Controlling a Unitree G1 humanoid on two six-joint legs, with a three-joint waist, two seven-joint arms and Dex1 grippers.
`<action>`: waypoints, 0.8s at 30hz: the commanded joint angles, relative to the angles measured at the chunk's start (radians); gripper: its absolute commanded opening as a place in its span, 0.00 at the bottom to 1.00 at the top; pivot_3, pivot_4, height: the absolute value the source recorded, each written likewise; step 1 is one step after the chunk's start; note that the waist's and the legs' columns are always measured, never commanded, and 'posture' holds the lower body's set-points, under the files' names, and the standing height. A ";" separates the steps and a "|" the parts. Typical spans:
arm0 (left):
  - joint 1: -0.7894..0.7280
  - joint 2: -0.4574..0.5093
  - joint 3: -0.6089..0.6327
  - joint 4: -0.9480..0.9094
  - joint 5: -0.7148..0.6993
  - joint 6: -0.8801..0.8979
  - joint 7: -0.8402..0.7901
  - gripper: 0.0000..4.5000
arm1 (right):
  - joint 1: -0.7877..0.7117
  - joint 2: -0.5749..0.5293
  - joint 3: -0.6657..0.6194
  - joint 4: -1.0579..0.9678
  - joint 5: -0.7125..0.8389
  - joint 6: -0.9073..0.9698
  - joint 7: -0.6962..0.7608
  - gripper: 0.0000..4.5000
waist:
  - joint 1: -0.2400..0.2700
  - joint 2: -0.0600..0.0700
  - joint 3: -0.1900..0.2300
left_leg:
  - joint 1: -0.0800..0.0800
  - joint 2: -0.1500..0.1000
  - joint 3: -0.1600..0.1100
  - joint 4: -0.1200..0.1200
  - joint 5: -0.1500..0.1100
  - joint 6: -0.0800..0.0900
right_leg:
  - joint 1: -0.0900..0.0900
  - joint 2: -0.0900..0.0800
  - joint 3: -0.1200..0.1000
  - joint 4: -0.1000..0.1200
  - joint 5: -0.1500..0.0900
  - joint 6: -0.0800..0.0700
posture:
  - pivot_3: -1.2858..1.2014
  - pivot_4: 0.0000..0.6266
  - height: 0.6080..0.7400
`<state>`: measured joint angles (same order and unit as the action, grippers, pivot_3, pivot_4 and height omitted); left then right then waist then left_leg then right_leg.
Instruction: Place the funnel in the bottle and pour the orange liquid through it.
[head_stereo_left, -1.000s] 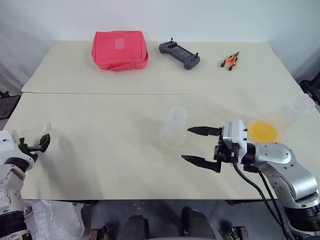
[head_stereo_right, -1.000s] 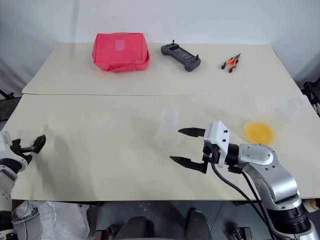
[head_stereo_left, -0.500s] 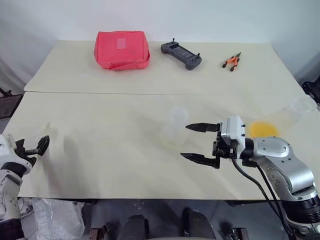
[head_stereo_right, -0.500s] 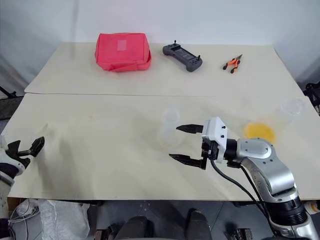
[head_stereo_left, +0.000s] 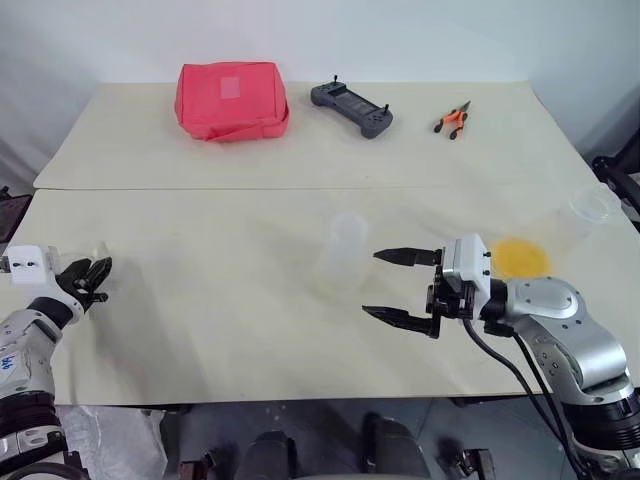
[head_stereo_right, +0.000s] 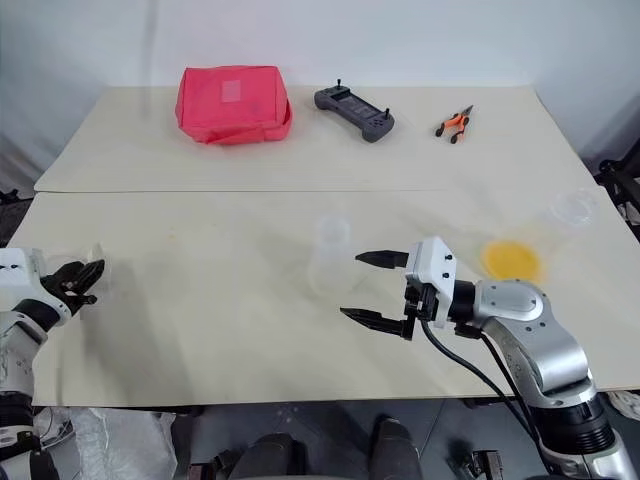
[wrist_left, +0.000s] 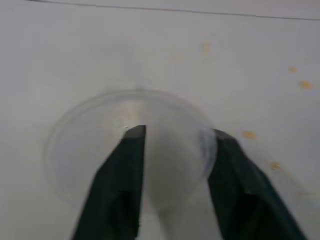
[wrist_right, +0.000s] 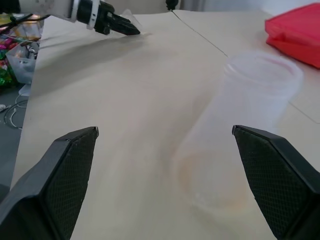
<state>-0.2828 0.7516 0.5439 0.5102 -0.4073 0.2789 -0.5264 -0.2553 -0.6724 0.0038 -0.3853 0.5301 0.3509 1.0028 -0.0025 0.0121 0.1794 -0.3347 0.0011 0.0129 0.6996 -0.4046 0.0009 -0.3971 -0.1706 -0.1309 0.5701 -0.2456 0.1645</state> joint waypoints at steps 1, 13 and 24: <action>0.007 0.040 0.025 -0.052 -0.025 0.020 -0.039 0.11 | 0.004 -0.014 -0.051 -0.045 0.035 -0.009 0.006 1.00 | 0.000 0.000 0.000 | 0.000 0.000 0.000 0.000 0.000 0.000 | 0.000 0.000 0.000 0.000 0.000 0.000 | 0.52 0.24 1.00; 0.034 0.081 0.046 -0.162 -0.049 0.078 -0.095 0.00 | -0.038 -0.019 -0.087 -0.035 0.080 0.000 0.023 1.00 | 0.000 -0.001 0.000 | 0.000 0.000 0.000 0.000 0.000 0.000 | 0.000 0.000 0.000 0.000 0.000 0.000 | 0.52 0.24 1.00; -0.040 0.104 -0.007 -0.295 -0.087 0.061 -0.235 0.00 | -0.072 -0.009 -0.116 -0.055 0.150 0.039 -0.014 1.00 | 0.003 -0.001 0.001 | 0.000 0.000 0.000 0.000 0.000 0.000 | 0.000 0.000 0.000 0.000 0.000 0.000 | 0.52 0.24 1.00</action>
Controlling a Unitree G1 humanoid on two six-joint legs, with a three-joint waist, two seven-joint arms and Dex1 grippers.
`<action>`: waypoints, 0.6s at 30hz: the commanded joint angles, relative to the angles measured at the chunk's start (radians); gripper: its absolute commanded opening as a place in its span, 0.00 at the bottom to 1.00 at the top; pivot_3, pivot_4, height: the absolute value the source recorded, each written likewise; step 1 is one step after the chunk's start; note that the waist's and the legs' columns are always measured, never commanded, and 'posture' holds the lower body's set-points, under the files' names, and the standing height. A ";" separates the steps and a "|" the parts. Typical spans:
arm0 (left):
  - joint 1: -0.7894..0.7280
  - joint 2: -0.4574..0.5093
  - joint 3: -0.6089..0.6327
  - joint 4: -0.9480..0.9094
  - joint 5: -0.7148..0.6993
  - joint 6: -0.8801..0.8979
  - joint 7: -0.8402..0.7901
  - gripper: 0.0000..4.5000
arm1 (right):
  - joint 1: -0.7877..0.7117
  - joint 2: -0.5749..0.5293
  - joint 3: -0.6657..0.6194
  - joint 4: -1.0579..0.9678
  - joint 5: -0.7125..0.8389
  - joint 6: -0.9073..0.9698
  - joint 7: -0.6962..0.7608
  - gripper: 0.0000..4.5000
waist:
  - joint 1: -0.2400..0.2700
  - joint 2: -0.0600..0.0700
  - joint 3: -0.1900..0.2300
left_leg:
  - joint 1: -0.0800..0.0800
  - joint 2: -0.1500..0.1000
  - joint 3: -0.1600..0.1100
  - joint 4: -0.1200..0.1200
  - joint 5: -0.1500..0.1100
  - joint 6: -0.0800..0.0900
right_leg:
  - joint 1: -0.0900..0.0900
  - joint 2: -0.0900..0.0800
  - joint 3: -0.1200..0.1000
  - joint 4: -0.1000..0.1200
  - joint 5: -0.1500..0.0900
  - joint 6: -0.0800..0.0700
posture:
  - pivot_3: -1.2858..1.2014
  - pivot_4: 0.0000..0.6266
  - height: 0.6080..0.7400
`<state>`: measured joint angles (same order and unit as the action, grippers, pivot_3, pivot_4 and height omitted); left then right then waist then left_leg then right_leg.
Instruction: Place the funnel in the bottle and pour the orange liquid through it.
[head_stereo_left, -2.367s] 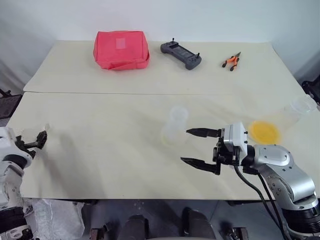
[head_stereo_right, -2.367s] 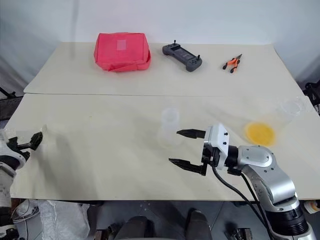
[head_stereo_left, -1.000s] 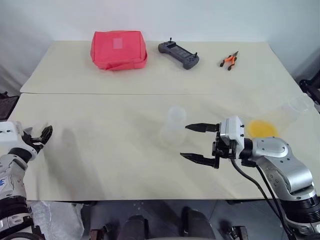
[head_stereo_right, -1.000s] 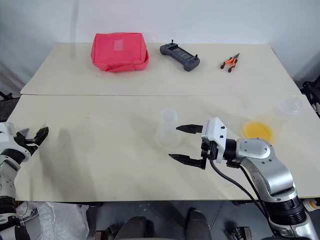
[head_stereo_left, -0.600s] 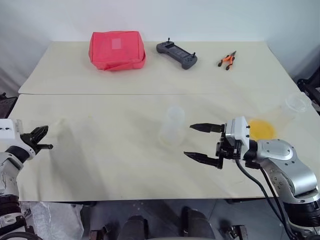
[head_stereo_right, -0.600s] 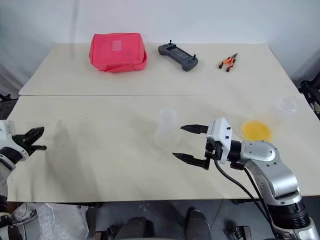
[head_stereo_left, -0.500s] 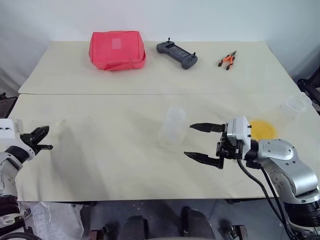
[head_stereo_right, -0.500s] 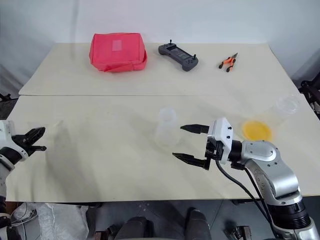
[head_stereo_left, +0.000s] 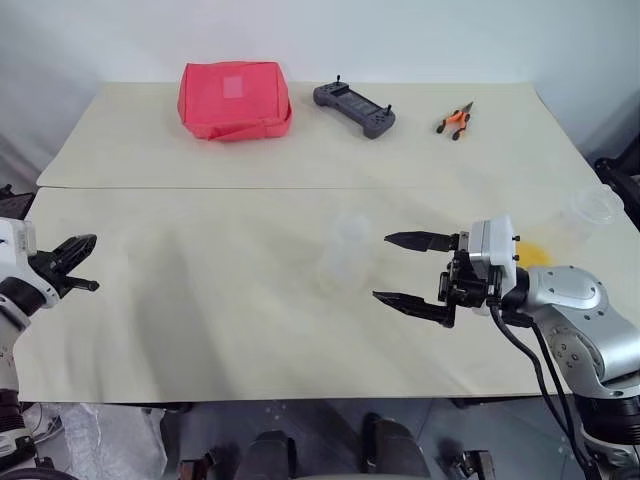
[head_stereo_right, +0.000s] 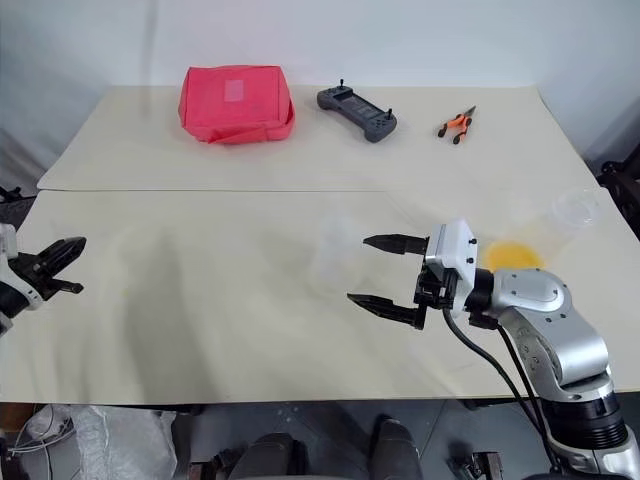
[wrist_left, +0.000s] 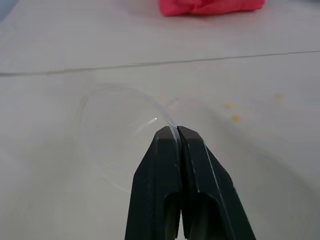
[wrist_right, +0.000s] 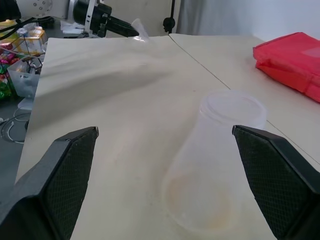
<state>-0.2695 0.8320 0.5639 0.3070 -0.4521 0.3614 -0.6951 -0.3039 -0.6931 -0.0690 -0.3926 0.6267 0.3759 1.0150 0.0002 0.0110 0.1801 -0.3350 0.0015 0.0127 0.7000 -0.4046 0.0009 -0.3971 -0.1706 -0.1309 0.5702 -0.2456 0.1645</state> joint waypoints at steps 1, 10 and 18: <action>-0.078 0.020 -0.047 -0.112 -0.050 -0.036 -0.100 0.00 | -0.026 0.019 -0.048 -0.049 0.065 0.019 -0.038 1.00 | 0.004 0.000 0.000 | 0.000 0.000 0.000 0.000 0.000 0.000 | 0.000 0.000 0.000 0.000 0.000 0.000 | 0.52 0.24 1.00; -0.366 -0.022 -0.318 -0.101 -0.029 -0.149 -0.409 0.00 | -0.026 0.050 -0.041 -0.053 0.042 0.007 -0.101 1.00 | -0.001 0.000 0.000 | -0.001 0.000 0.000 0.000 0.000 0.000 | 0.000 0.000 0.000 0.000 0.000 0.000 | 0.52 0.24 1.00; -0.652 -0.105 -0.503 0.069 0.042 -0.296 -0.644 0.00 | 0.034 0.045 -0.073 -0.096 0.022 0.001 -0.164 1.00 | -0.001 -0.001 0.001 | -0.001 -0.001 0.001 0.000 0.000 0.000 | 0.000 0.000 0.000 -0.001 0.000 0.000 | 0.52 0.24 1.00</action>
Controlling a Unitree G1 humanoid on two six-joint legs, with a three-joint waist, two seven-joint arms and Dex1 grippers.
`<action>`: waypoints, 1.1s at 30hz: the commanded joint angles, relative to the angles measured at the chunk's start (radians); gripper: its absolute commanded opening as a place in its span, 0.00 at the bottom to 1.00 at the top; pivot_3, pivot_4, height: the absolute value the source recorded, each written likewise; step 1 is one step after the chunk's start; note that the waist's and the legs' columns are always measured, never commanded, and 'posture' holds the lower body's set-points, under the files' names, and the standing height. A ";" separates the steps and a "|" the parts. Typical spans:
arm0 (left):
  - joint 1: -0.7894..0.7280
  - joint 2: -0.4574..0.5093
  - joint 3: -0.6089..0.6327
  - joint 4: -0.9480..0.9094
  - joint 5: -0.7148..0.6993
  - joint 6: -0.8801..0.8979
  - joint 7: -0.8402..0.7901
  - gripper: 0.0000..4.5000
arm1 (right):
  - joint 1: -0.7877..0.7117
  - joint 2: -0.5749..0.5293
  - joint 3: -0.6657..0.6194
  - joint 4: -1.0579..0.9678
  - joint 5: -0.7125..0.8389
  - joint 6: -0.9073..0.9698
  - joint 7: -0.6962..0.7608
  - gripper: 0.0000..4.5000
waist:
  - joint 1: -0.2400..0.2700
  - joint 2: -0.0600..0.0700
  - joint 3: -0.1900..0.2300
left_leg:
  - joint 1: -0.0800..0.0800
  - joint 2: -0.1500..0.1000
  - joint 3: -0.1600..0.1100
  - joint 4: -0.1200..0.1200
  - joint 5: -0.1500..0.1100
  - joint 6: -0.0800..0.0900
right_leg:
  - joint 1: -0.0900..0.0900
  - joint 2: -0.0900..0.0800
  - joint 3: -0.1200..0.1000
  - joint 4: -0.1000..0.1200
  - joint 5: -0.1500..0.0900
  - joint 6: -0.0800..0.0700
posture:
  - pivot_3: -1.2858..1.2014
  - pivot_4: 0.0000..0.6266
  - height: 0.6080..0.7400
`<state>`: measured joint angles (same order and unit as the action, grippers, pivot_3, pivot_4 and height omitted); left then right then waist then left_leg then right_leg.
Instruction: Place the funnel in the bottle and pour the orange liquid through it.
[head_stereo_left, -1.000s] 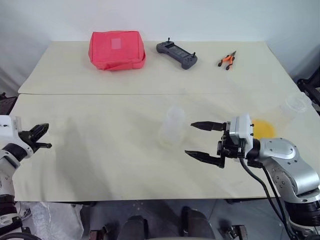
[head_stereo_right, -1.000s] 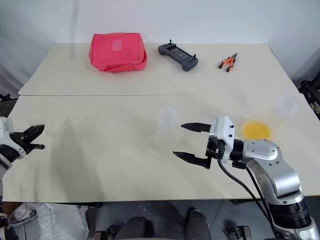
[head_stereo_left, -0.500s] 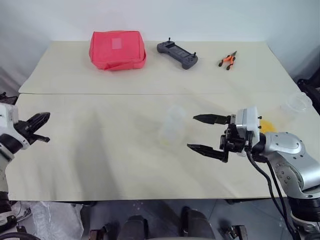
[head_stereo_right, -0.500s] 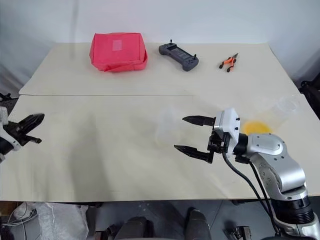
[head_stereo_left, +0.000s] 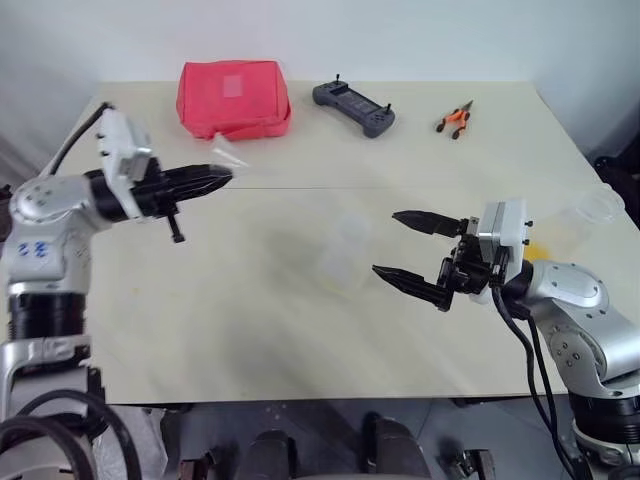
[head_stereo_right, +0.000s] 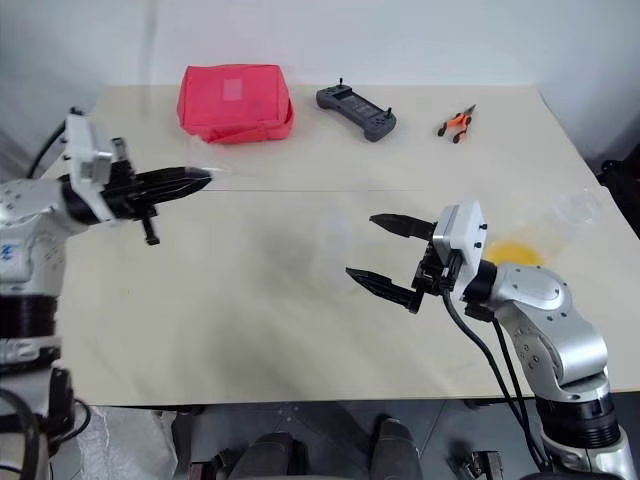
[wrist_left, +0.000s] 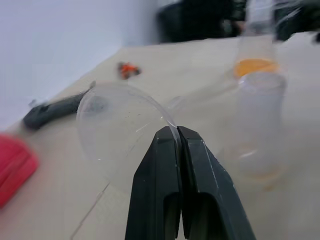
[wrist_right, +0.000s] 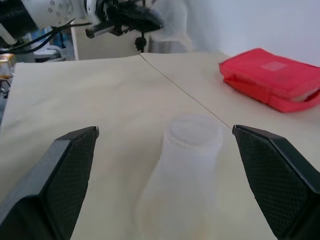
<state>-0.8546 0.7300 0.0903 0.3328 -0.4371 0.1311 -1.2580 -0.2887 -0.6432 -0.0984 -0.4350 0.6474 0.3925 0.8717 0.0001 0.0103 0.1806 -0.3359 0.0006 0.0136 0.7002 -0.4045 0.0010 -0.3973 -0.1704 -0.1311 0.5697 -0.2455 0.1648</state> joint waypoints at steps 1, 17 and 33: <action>-0.095 -0.011 -0.043 0.068 0.035 -0.089 -0.112 0.00 | 0.029 -0.010 -0.051 -0.058 -0.002 -0.018 -0.025 1.00 | -0.001 0.000 0.000 | 0.000 0.000 0.000 0.000 0.000 0.000 | 0.000 0.000 0.000 0.000 0.000 0.000 | 0.52 0.24 1.00; -0.356 -0.104 -0.263 0.322 0.076 -0.360 -0.356 0.00 | 0.116 -0.025 -0.149 -0.077 -0.015 -0.020 -0.090 1.00 | 0.002 -0.001 0.001 | -0.001 0.000 0.000 0.000 0.000 0.001 | 0.000 0.000 0.000 0.000 0.000 0.000 | 0.52 0.24 1.00; -0.476 -0.112 -0.570 0.441 0.011 -0.594 -0.356 0.00 | 0.178 -0.003 -0.153 -0.130 -0.023 -0.029 -0.148 1.00 | 0.008 -0.001 0.001 | -0.001 0.000 0.000 0.001 0.000 0.001 | 0.000 0.000 0.000 0.000 0.000 0.000 | 0.52 0.24 1.00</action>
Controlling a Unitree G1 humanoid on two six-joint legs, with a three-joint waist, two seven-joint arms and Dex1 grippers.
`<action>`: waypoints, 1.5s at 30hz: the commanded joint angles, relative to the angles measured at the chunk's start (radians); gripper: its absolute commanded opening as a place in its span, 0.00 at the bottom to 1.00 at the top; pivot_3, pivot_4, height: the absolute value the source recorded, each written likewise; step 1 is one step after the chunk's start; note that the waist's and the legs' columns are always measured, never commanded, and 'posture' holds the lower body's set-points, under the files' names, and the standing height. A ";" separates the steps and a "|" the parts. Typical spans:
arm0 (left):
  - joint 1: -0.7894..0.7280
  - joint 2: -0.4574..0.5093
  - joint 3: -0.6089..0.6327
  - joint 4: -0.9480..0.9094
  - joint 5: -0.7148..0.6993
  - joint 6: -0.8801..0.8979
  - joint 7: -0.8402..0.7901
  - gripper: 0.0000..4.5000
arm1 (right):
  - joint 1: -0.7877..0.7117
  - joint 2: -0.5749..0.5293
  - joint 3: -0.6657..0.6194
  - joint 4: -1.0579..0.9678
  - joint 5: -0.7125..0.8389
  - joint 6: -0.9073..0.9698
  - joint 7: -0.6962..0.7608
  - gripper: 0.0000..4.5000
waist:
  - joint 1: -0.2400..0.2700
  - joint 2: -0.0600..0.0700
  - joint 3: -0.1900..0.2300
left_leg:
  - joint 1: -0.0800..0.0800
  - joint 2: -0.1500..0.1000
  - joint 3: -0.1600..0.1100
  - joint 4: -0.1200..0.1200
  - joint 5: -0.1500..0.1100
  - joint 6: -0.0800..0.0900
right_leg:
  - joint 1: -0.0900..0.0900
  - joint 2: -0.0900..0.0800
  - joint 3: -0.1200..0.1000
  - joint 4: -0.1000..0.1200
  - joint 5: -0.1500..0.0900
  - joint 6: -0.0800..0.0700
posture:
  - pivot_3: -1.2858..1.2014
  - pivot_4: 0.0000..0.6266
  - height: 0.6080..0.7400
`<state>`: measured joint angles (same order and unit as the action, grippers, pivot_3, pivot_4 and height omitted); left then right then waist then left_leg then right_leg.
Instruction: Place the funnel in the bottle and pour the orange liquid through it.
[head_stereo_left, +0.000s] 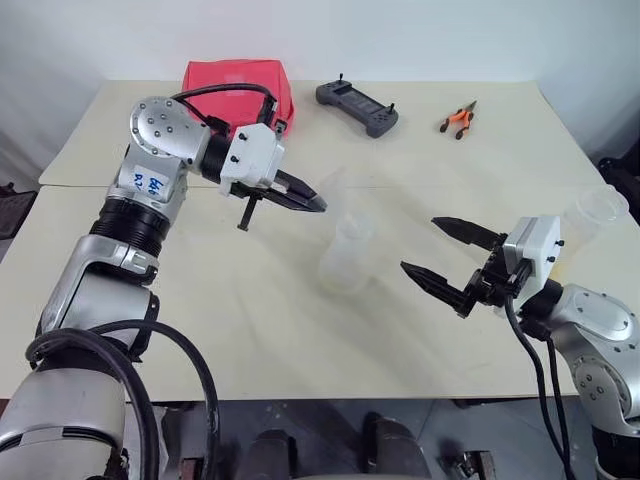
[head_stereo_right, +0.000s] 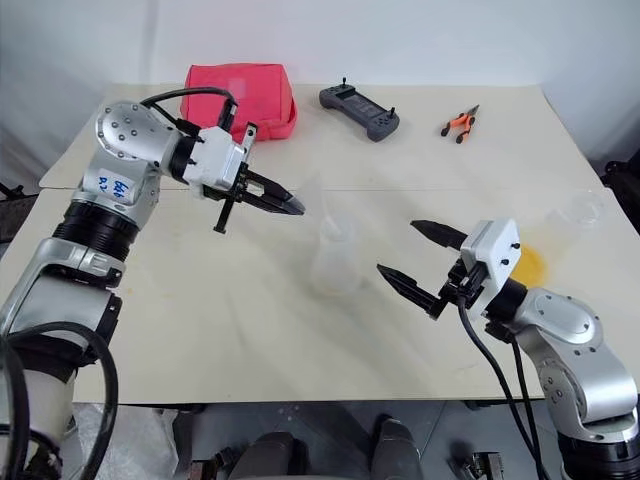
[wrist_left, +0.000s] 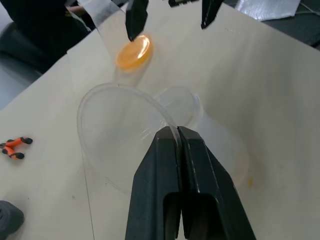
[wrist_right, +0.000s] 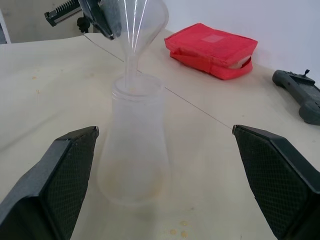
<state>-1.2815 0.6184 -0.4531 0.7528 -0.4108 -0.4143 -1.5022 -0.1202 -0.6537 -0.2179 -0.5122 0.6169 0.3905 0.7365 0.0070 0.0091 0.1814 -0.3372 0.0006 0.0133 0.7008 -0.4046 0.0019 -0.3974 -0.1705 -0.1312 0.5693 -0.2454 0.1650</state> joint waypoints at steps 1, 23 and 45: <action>-0.057 0.000 -0.040 0.032 -0.014 -0.062 -0.112 0.00 | 0.014 0.008 -0.034 -0.054 0.007 -0.028 -0.015 1.00 | 0.004 0.000 0.000 | 0.000 0.000 0.000 0.000 0.000 0.000 | 0.000 0.000 0.000 0.000 0.000 0.000 | 0.52 0.24 1.00; -0.224 -0.089 -0.260 0.163 -0.048 -0.248 -0.112 0.42 | 0.063 0.016 -0.051 -0.081 -0.003 -0.046 -0.060 1.00 | 0.020 -0.001 0.001 | -0.002 0.000 0.000 0.000 -0.001 0.002 | 0.000 0.000 0.000 -0.002 0.000 0.000 | 0.52 0.24 1.00; 0.295 0.004 0.387 -0.236 -0.190 0.534 0.105 0.99 | 0.225 0.037 -0.241 -0.282 0.024 0.085 -0.274 1.00 | 0.014 -0.001 0.001 | -0.001 0.000 0.000 0.001 -0.001 0.003 | -0.001 0.000 0.000 -0.001 0.000 0.001 | 0.52 0.24 1.00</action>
<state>-1.0283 0.6034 -0.1240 0.6130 -0.5620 0.0552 -1.4261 0.0884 -0.6306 -0.4252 -0.7204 0.6191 0.4592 0.5195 0.0209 0.0079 0.1821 -0.3377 0.0008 0.0132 0.7022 -0.4061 0.0045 -0.3980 -0.1704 -0.1308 0.5696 -0.2451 0.1656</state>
